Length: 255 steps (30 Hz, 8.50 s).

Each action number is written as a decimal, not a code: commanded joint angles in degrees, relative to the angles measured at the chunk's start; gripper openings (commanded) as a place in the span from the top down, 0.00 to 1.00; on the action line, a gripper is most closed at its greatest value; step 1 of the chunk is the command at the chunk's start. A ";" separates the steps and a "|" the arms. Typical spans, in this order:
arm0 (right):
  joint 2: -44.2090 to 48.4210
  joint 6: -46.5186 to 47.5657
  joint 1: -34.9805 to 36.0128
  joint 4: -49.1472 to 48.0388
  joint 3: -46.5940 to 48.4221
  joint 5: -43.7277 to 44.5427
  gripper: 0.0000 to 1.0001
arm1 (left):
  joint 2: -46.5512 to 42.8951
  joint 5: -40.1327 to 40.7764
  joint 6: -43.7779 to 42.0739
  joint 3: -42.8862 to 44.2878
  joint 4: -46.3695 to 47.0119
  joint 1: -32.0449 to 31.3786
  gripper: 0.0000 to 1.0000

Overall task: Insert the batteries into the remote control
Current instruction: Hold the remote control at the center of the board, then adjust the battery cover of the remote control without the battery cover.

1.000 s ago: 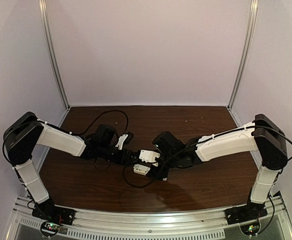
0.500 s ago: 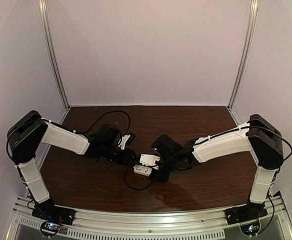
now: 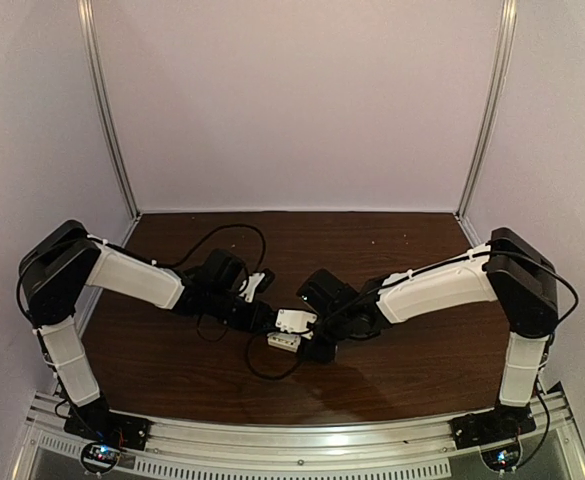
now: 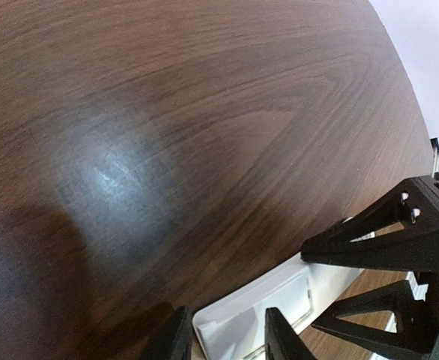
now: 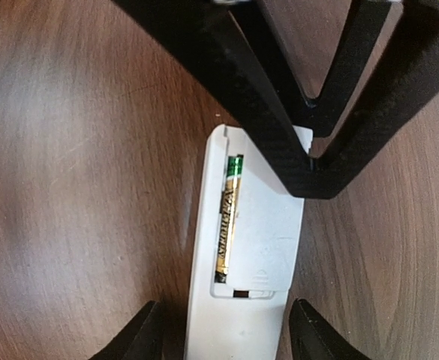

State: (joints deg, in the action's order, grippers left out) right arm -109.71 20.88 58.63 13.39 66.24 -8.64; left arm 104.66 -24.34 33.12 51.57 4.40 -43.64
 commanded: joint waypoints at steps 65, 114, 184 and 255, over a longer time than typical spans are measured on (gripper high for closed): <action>-7.18 -8.72 0.17 3.58 7.15 4.73 0.94 | -1.17 4.40 -1.32 1.41 -10.91 -4.23 0.87; -7.54 -6.14 1.66 2.97 6.70 6.73 0.96 | -0.82 4.18 -1.45 8.49 -9.44 -4.53 0.52; 3.15 -7.36 -0.53 -4.11 -3.72 2.94 0.22 | -1.07 8.75 -2.21 11.81 -7.92 -3.54 0.48; 1.03 -8.93 -2.03 -4.16 -4.20 -2.64 0.62 | 3.63 16.89 -4.21 8.14 -12.40 -2.84 0.56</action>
State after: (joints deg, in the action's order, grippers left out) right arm -107.37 12.99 56.82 9.06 60.73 -10.96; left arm 109.14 -8.51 29.69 61.39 -6.96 -45.76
